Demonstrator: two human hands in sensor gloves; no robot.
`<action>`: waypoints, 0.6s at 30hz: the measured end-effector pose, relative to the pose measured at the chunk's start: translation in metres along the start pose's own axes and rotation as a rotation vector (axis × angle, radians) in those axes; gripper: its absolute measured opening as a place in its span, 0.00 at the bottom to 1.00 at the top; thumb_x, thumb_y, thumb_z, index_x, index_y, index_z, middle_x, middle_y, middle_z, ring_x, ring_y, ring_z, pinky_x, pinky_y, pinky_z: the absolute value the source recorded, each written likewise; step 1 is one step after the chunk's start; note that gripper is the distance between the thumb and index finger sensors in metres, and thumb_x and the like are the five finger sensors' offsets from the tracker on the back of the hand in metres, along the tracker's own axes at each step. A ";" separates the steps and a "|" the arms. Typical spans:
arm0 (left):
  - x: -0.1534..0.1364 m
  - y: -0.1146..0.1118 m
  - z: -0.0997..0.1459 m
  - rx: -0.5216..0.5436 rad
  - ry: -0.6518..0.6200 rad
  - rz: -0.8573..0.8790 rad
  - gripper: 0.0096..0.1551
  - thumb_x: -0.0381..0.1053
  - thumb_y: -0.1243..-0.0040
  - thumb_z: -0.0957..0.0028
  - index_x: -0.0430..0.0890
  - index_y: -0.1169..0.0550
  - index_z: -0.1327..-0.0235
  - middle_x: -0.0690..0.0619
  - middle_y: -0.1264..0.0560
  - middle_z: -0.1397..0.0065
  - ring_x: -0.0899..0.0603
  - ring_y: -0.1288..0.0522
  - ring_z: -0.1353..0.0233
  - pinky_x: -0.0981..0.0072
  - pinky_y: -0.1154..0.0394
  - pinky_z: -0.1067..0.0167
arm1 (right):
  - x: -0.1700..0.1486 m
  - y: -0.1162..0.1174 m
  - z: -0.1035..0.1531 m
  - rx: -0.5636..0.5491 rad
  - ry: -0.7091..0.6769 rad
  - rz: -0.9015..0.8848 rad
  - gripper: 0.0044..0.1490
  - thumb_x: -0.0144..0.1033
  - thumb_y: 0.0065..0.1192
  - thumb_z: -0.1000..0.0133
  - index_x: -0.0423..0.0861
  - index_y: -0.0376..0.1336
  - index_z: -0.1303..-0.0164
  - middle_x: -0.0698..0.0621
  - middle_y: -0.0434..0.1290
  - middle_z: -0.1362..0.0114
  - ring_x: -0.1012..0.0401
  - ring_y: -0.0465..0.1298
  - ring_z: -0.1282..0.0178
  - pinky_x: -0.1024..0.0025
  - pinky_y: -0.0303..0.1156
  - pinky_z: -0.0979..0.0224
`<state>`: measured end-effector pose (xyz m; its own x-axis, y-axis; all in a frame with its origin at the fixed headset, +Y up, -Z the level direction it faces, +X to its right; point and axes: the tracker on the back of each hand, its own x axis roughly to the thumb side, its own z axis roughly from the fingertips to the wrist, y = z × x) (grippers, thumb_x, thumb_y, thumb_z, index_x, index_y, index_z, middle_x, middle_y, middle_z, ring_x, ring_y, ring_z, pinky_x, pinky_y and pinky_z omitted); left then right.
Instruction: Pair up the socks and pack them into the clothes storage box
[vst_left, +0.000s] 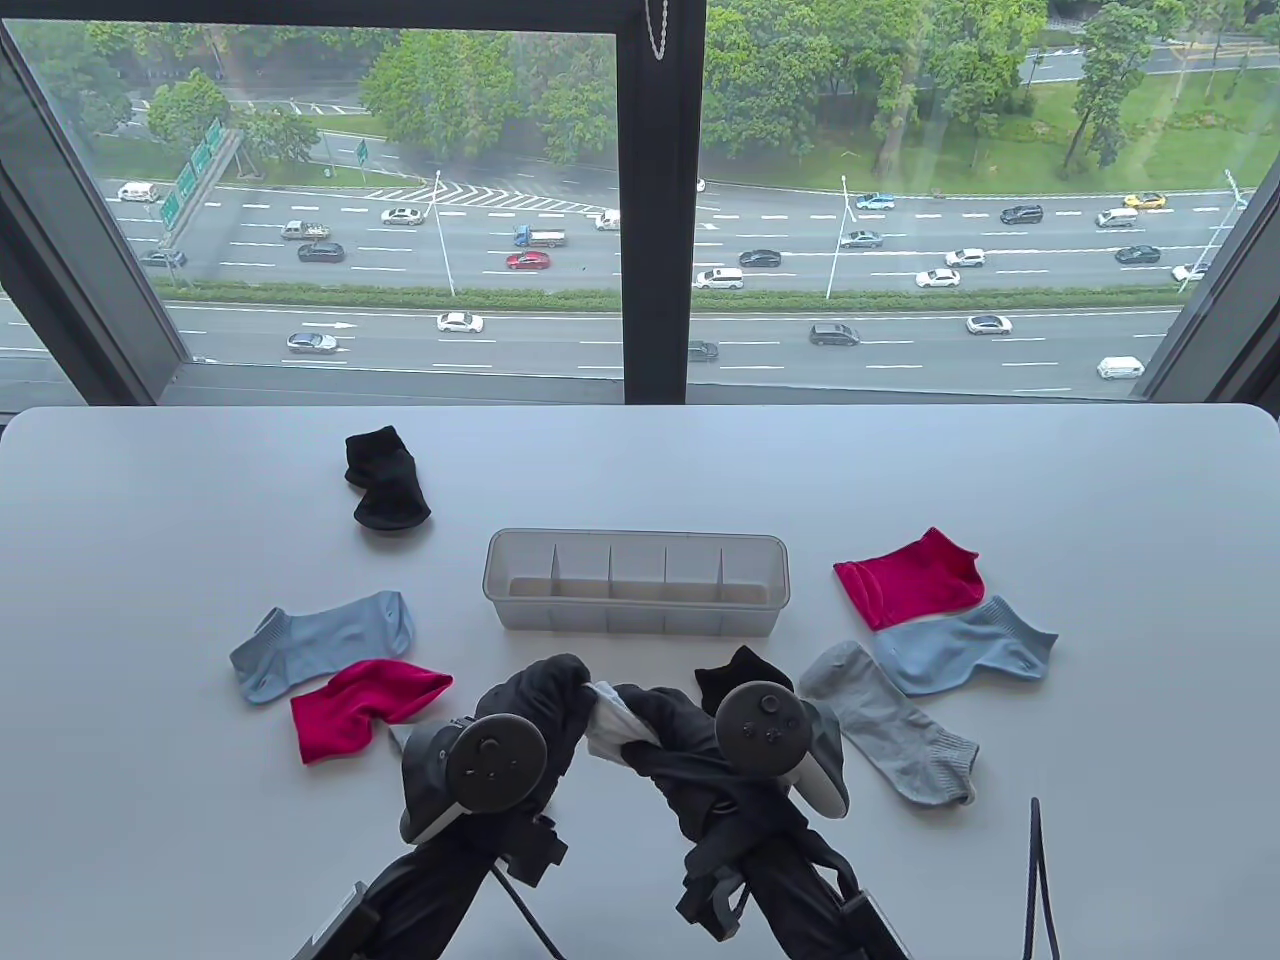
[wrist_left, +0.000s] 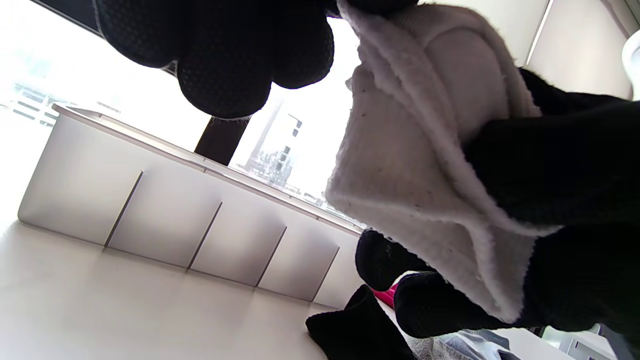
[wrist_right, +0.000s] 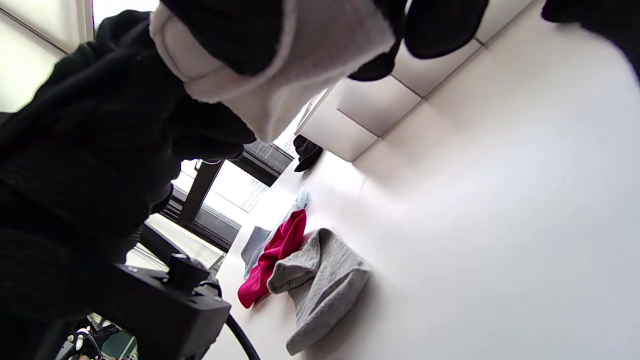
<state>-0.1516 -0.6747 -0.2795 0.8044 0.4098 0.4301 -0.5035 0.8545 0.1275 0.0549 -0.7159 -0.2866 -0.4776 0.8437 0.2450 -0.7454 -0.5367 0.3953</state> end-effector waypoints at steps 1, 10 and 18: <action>-0.001 0.000 0.000 0.003 0.002 -0.001 0.21 0.45 0.54 0.38 0.37 0.34 0.37 0.36 0.23 0.37 0.34 0.19 0.42 0.36 0.26 0.39 | -0.001 0.000 0.000 0.010 -0.007 -0.016 0.32 0.28 0.61 0.37 0.57 0.55 0.24 0.40 0.60 0.21 0.43 0.63 0.22 0.36 0.61 0.22; -0.017 -0.007 -0.003 -0.115 -0.067 0.142 0.21 0.45 0.54 0.37 0.38 0.33 0.36 0.38 0.23 0.38 0.35 0.19 0.41 0.36 0.26 0.37 | -0.001 0.005 0.000 -0.068 0.039 0.027 0.48 0.33 0.65 0.37 0.43 0.41 0.15 0.37 0.58 0.17 0.43 0.68 0.23 0.44 0.66 0.22; -0.021 -0.013 -0.005 -0.181 -0.053 0.139 0.20 0.46 0.48 0.39 0.41 0.29 0.37 0.39 0.21 0.37 0.34 0.19 0.41 0.34 0.27 0.37 | 0.008 0.001 0.003 -0.065 -0.037 0.100 0.36 0.32 0.73 0.42 0.51 0.57 0.26 0.44 0.68 0.26 0.52 0.74 0.31 0.49 0.69 0.24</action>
<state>-0.1610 -0.6926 -0.2948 0.7112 0.5143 0.4793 -0.5395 0.8364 -0.0968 0.0520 -0.7094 -0.2817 -0.5342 0.7851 0.3134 -0.7240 -0.6163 0.3098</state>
